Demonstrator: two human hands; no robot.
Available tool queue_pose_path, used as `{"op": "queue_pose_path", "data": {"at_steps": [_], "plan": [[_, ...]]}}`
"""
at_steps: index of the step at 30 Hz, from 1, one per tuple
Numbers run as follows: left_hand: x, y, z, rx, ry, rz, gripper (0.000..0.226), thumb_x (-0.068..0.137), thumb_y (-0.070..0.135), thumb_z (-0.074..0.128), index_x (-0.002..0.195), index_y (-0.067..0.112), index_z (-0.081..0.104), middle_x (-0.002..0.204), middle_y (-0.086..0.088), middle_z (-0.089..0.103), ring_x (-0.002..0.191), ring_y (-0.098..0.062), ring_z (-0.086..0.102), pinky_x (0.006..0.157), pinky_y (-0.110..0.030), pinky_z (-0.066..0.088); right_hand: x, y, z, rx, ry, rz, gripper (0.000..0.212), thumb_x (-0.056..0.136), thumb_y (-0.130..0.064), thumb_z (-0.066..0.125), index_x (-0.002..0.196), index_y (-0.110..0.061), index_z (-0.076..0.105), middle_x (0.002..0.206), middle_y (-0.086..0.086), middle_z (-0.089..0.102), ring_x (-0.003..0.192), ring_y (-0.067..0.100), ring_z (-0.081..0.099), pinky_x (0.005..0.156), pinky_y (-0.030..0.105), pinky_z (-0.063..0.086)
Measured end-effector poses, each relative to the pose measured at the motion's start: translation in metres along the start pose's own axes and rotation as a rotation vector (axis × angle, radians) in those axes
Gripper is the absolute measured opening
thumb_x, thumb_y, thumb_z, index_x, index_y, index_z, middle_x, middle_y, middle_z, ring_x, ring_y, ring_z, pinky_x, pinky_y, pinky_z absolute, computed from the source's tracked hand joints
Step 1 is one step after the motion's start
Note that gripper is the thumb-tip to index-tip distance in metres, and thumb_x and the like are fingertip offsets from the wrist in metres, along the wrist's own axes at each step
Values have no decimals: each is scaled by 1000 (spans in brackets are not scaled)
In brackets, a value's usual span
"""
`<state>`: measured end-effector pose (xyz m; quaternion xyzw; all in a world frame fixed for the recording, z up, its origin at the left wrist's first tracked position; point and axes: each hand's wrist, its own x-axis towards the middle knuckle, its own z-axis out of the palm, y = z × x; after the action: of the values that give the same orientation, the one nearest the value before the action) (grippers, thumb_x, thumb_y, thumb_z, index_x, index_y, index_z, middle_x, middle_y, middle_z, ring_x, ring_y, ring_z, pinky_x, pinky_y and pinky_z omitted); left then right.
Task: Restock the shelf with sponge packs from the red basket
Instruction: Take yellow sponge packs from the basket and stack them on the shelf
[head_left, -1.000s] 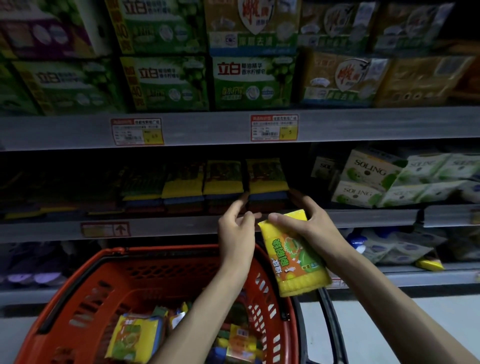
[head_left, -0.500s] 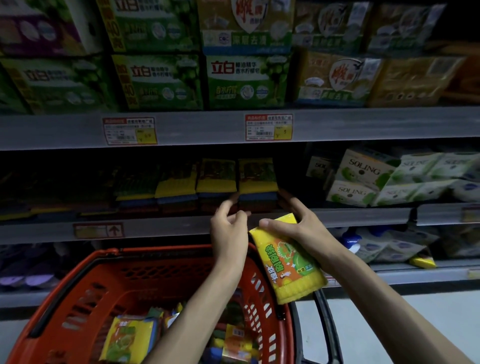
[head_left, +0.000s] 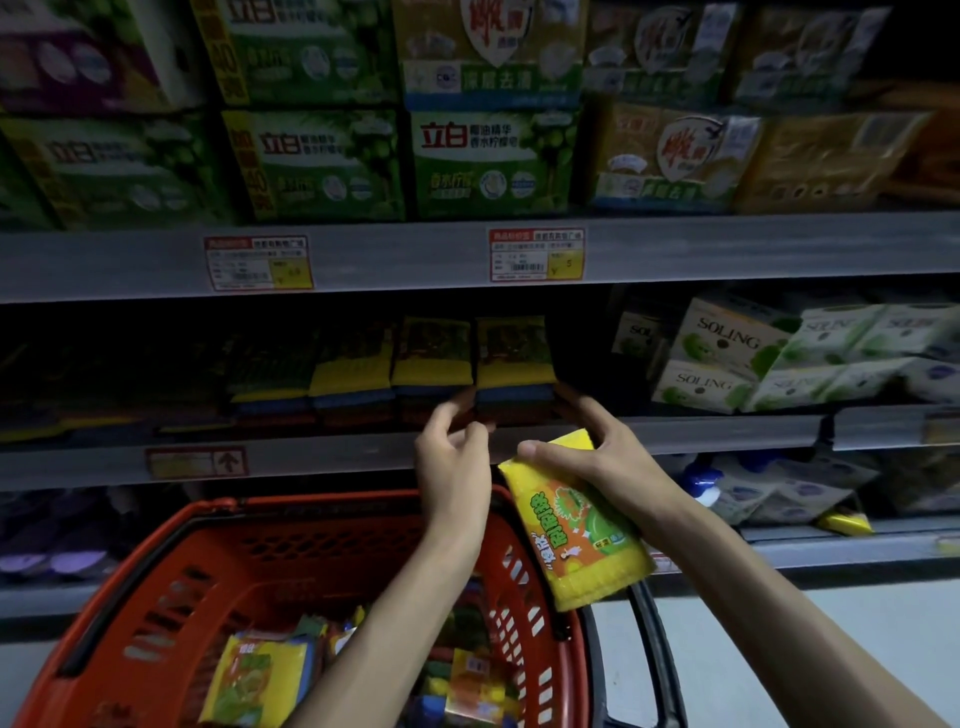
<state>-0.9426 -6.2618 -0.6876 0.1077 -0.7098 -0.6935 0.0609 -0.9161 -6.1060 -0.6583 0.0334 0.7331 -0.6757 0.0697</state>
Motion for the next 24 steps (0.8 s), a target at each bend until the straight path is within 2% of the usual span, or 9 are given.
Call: {"op": "queue_pose_path", "data": {"at_steps": [3, 8, 13, 17, 21, 24], "plan": [[-1, 1, 0, -3, 1, 0, 38, 102, 7, 50, 139, 14, 58, 98, 9, 72, 95, -3, 70, 78, -21, 56, 0, 2, -1, 11, 7, 0, 56, 79, -26, 86, 114, -51, 51, 96, -18, 77, 80, 20, 78, 65, 24, 59], [-1, 2, -1, 3, 2, 1, 36, 102, 6, 50, 135, 14, 60, 95, 11, 72, 86, 1, 70, 69, -17, 54, 1, 2, 3, 6, 15, 5, 58, 78, -25, 87, 117, -47, 49, 88, -28, 75, 81, 17, 78, 64, 22, 59], [-2, 5, -5, -8, -10, -11, 35, 102, 6, 51, 134, 14, 61, 95, 12, 71, 95, -6, 70, 82, -28, 58, -1, 0, 3, -10, 25, 25, 69, 76, -31, 87, 131, -41, 48, 93, -12, 79, 79, 20, 78, 64, 25, 60], [-7, 9, -11, -13, -19, -25, 27, 101, 7, 54, 122, 21, 64, 94, 15, 69, 101, -10, 70, 94, -39, 58, -5, -1, 2, -56, 47, 28, 78, 73, -36, 87, 139, -35, 45, 102, -1, 76, 77, 18, 78, 63, 24, 60], [-15, 8, -25, 39, -65, 14, 26, 101, 9, 56, 115, 30, 65, 108, 11, 69, 96, -1, 70, 91, -31, 57, -13, 0, -3, -100, 82, 28, 96, 69, -46, 87, 151, -34, 38, 124, -8, 64, 81, 13, 78, 65, 24, 59], [-25, 6, -34, 72, -133, 32, 22, 103, 15, 57, 112, 32, 67, 111, 8, 71, 93, 2, 69, 87, -26, 57, -18, 2, -11, -127, 113, 28, 100, 64, -58, 89, 149, -36, 41, 129, -2, 65, 85, 14, 77, 70, 28, 59]]}}
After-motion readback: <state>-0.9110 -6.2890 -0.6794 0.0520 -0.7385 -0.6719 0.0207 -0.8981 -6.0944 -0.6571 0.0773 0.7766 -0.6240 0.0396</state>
